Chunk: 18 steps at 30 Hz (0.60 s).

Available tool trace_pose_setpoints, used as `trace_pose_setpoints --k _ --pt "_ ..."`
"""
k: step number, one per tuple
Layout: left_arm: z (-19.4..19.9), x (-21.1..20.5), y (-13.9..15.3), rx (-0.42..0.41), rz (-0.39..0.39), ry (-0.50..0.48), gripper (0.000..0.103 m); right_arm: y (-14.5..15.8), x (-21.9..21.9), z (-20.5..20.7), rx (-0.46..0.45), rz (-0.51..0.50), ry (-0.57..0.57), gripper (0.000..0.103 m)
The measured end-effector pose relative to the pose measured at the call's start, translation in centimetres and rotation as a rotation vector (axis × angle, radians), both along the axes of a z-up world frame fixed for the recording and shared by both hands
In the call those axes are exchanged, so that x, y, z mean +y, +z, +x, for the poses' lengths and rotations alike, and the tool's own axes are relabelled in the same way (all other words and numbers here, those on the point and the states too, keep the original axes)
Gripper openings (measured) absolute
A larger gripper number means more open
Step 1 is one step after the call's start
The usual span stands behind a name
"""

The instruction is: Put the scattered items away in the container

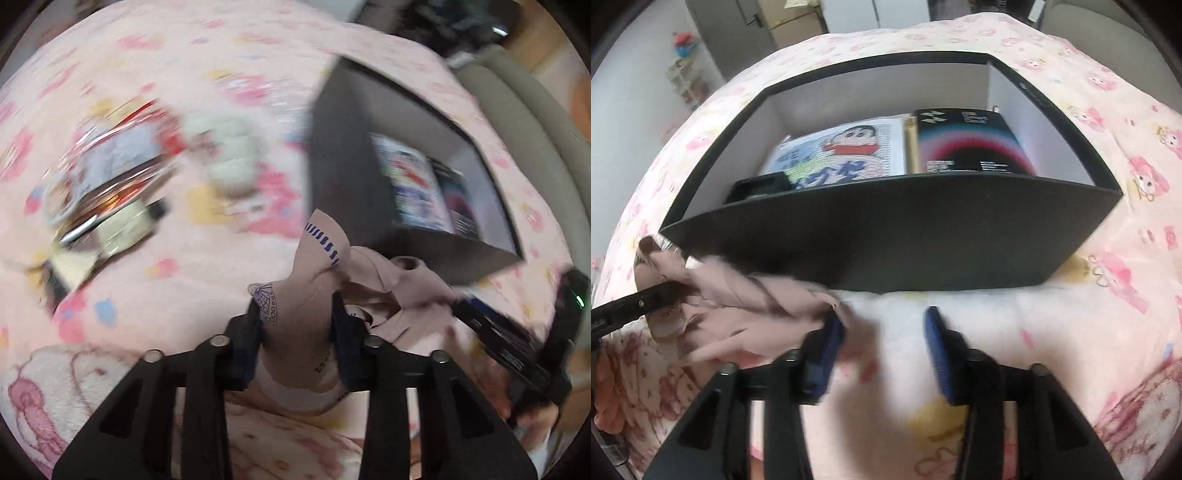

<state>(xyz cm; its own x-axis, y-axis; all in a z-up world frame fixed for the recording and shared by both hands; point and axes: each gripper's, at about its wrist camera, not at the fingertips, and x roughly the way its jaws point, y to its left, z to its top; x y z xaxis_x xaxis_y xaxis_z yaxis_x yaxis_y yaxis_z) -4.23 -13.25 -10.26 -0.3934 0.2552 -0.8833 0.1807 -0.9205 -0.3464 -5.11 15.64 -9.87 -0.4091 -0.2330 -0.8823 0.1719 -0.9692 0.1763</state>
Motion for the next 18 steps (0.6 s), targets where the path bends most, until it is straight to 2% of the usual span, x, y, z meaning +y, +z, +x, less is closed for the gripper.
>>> trace_pose_setpoints --k 1,3,4,8,10,12,13,14,16,18 --pt "-0.2 -0.4 -0.3 -0.018 0.025 0.015 0.053 -0.1 0.2 0.0 -0.017 -0.04 0.002 0.049" --pt "-0.6 -0.5 -0.7 -0.026 0.068 0.02 0.059 -0.4 0.0 0.0 -0.032 -0.075 0.018 0.049" --pt "-0.7 -0.4 -0.6 -0.021 0.063 0.023 0.062 -0.4 -0.3 0.1 -0.031 -0.093 0.038 0.049" --pt "-0.9 0.4 -1.2 -0.064 -0.016 0.027 0.064 -1.2 -1.5 -0.1 -0.082 -0.201 0.076 0.049" --pt "-1.3 1.3 -2.0 -0.101 -0.051 0.006 0.064 -2.5 -2.4 -0.7 -0.127 -0.199 0.076 0.05" --pt "-1.5 2.3 -2.1 -0.103 -0.049 -0.042 0.049 -3.4 -3.5 -0.8 -0.149 -0.225 0.116 0.049" --pt "-1.3 2.8 -1.8 -0.085 -0.043 -0.067 0.036 -3.4 -3.9 -0.6 -0.151 -0.229 0.136 0.041" --pt "-1.0 3.2 -1.4 -0.057 -0.042 -0.08 0.031 -3.3 -4.3 -0.3 -0.147 -0.22 0.155 0.019" --pt "-0.5 3.7 -0.4 -0.022 -0.029 -0.099 0.027 -2.5 -4.6 0.2 -0.121 -0.202 0.181 0.009" --pt "-0.2 4.1 0.9 0.009 -0.019 -0.109 0.026 -1.1 -4.2 0.7 -0.089 -0.196 0.177 0.007"
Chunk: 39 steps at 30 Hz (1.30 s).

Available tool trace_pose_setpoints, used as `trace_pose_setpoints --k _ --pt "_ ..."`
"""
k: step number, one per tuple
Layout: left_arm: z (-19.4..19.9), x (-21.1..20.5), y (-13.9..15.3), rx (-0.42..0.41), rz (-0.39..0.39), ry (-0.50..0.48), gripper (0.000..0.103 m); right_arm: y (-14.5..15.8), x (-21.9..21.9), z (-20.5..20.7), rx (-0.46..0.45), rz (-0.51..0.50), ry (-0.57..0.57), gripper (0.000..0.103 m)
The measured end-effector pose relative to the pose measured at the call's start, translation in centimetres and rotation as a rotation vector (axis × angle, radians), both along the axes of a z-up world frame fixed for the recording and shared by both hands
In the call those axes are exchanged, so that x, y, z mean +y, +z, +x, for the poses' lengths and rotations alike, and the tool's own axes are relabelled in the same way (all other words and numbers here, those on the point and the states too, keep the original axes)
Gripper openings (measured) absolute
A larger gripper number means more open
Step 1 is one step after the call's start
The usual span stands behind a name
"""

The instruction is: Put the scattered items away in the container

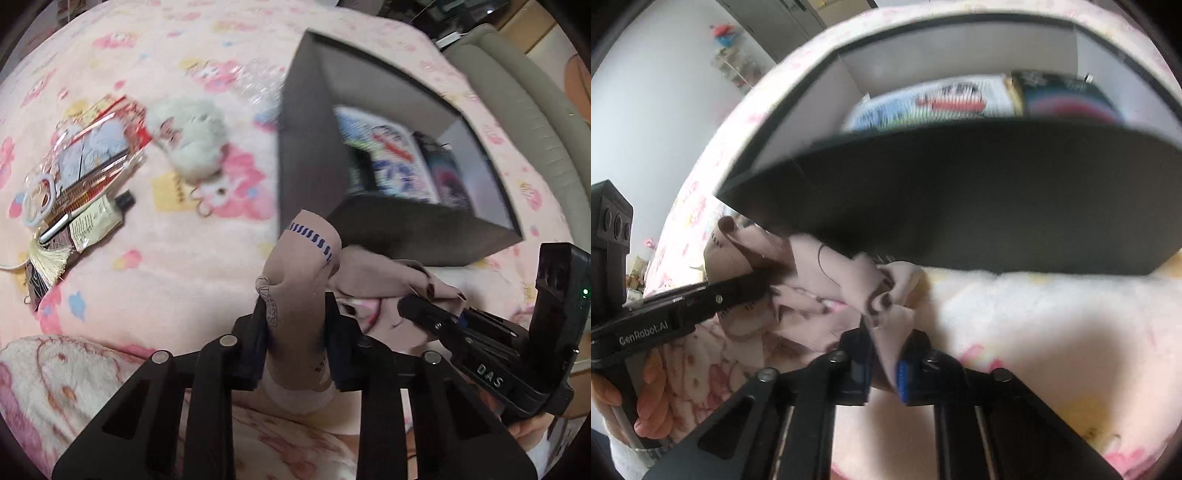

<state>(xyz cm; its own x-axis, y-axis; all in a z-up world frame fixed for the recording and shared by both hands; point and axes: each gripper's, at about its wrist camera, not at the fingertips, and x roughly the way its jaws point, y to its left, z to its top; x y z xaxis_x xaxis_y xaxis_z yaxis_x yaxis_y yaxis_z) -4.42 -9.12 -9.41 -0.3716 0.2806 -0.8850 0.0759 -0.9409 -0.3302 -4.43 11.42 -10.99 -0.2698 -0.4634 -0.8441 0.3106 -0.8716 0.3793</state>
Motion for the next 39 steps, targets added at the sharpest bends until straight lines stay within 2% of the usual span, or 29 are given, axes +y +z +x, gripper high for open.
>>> trace_pose_setpoints --k 3,9,11,15,17,19,21,22,23,25,27,30,34,37,39 --pt "0.6 1.4 2.9 0.063 -0.022 -0.047 0.026 2.4 0.7 0.5 0.063 0.034 -0.02 0.007" --pt "-0.7 3.7 8.6 0.2 -0.008 -0.138 0.026 9.8 3.0 0.9 0.206 -0.061 -0.025 0.006" --pt "-2.4 4.8 10.7 0.246 -0.009 -0.166 0.027 12.6 3.6 -0.4 0.266 -0.084 -0.017 0.006" --pt "-7.8 7.1 12.6 0.285 -0.021 -0.173 0.029 16.1 5.0 -5.5 0.347 -0.058 -0.042 0.006" --pt "-11.2 8.0 12.3 0.272 -0.037 -0.168 0.029 16.3 5.7 -8.9 0.343 -0.015 -0.074 0.006" --pt "-14.4 8.8 11.1 0.245 -0.029 -0.164 0.03 15.7 6.2 -11.7 0.304 0.081 -0.119 0.006" --pt "-17.8 9.2 9.2 0.199 -0.045 -0.151 0.032 13.4 6.7 -15.8 0.247 0.138 -0.152 0.006" --pt "-19.4 9.5 8.2 0.181 -0.068 -0.146 0.035 12.4 6.9 -17.1 0.21 0.129 -0.156 0.006" --pt "-20.9 9.8 6.9 0.161 -0.095 -0.141 0.045 11.5 7.0 -18.1 0.18 0.102 -0.156 0.006" --pt "-23.3 9.7 4.0 0.078 -0.142 -0.116 0.052 9.9 6.9 -19.3 0.139 0.053 -0.132 0.007" --pt "-23.7 9.2 2.7 0.031 -0.13 -0.101 0.052 8.0 6.2 -20.0 0.125 0.067 -0.112 0.012" --pt "-22.9 8.1 3.1 0.079 -0.142 -0.06 0.061 7.2 6.1 -20.0 0.169 0.118 -0.1 0.02" --pt "-21.3 7.4 4.3 0.124 -0.199 -0.036 0.064 7.7 7.5 -20.0 0.236 0.12 -0.141 0.024" --pt "-20.9 7.6 4.7 0.127 -0.18 -0.099 0.066 7.8 8.1 -19.9 0.193 0.085 -0.112 0.024" --pt "-21.4 7.9 5.2 0.129 -0.202 -0.129 0.067 6.9 7.3 -19.8 0.14 0.065 -0.05 0.024"
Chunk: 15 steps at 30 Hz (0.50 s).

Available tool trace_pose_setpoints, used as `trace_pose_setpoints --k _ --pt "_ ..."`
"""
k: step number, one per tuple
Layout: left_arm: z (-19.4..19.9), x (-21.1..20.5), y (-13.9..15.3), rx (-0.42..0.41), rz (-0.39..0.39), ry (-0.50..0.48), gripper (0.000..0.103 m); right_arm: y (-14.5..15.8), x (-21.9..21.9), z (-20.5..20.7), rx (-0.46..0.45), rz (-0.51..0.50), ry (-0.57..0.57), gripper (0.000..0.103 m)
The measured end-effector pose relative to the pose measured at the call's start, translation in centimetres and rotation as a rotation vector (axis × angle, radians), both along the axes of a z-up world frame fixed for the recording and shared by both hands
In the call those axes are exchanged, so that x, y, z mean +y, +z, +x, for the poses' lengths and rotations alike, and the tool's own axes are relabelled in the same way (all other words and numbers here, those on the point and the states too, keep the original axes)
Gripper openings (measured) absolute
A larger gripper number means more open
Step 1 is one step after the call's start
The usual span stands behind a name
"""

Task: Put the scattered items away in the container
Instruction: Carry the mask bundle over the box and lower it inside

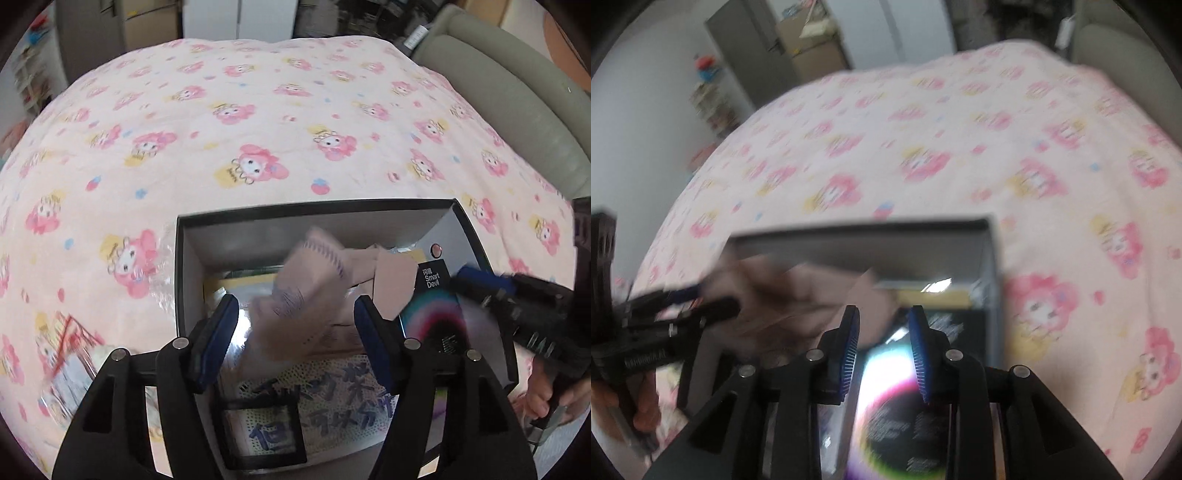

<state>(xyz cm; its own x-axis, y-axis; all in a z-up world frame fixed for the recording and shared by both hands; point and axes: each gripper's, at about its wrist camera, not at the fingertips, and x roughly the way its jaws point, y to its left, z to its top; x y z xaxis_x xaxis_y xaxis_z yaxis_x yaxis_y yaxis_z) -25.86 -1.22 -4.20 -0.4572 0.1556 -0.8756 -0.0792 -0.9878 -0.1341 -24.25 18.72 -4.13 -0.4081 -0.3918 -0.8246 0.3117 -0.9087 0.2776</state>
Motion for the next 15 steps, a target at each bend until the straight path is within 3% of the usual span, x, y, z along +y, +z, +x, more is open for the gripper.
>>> trace_pose_setpoints --k 4,6,11,15 --pt "-0.5 -0.3 1.1 0.022 -0.037 0.062 0.066 -2.0 -2.3 0.4 -0.061 0.025 0.069 0.024" --pt "0.0 -0.6 1.5 0.03 -0.025 0.089 0.06 -2.8 -3.0 0.3 -0.075 0.051 0.077 0.024" --pt "0.7 1.0 -2.8 -0.171 0.042 -0.027 0.033 -3.4 -3.1 0.2 -0.095 0.088 0.081 0.024" --pt "0.2 2.3 -6.5 -0.27 -0.007 -0.06 0.032 -4.2 -3.2 0.2 -0.171 0.113 0.138 0.024"
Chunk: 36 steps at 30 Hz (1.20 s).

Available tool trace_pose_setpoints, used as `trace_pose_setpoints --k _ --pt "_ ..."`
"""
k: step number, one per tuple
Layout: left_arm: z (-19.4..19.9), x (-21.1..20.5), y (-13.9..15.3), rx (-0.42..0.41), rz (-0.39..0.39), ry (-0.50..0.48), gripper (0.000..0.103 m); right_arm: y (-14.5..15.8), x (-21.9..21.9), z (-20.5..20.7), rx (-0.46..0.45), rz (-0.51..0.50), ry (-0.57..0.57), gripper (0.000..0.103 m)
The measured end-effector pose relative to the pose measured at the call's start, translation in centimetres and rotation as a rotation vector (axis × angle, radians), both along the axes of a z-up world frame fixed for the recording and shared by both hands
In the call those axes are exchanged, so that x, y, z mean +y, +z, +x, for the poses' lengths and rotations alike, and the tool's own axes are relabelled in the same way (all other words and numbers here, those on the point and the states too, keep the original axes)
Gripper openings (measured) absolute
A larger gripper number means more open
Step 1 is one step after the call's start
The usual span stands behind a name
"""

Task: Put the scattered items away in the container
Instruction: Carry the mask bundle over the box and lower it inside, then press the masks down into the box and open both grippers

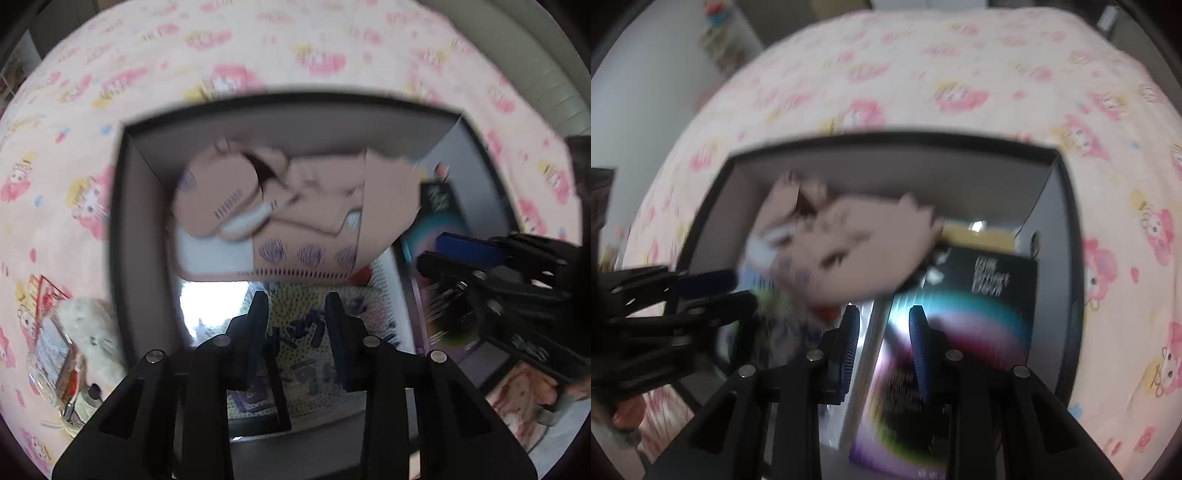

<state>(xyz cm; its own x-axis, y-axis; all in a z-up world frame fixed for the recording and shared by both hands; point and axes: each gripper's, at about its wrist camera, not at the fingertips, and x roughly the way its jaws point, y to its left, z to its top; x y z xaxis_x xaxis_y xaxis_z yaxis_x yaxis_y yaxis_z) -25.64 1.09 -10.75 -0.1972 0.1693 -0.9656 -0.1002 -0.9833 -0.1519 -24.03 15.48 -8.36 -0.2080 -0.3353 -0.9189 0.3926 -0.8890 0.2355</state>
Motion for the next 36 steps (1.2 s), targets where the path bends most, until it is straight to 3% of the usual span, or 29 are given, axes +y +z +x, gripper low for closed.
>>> trace_pose_setpoints --k 3,6,11,18,20,24,30,34,36 --pt "-1.8 0.2 -1.4 -0.03 0.007 0.011 0.032 -0.9 -0.8 -0.3 -0.033 0.032 0.043 0.024" --pt "-4.0 0.1 -1.7 -0.009 -0.011 0.042 0.032 -1.8 -1.7 -2.0 -0.057 0.069 0.033 0.024" --pt "-6.6 -1.4 -1.9 0.017 0.016 0.097 0.032 -2.0 -3.2 -5.0 -0.033 0.077 0.035 0.024" --pt "-7.0 -3.2 -1.0 0.063 0.087 0.119 0.032 -2.6 -3.3 -7.3 0.0 -0.011 -0.028 0.024" --pt "-7.1 -2.9 -1.0 0.068 0.064 0.109 0.032 -2.8 -3.3 -7.6 -0.002 -0.011 -0.029 0.024" --pt "-8.1 -2.1 -3.1 -0.019 0.004 0.108 0.032 -3.0 -4.3 -7.5 0.003 0.024 0.01 0.025" --pt "-7.9 -2.4 -3.1 -0.055 0.042 0.117 0.032 -2.7 -4.4 -6.6 0.005 0.025 0.039 0.025" --pt "-7.1 -2.8 -1.0 0.014 0.099 0.123 0.032 -1.7 -3.4 -6.6 -0.003 -0.032 0.0 0.025" --pt "-6.2 -2.9 0.5 0.083 0.11 0.12 0.032 -0.8 -3.1 -6.3 0.052 -0.039 -0.015 0.024"
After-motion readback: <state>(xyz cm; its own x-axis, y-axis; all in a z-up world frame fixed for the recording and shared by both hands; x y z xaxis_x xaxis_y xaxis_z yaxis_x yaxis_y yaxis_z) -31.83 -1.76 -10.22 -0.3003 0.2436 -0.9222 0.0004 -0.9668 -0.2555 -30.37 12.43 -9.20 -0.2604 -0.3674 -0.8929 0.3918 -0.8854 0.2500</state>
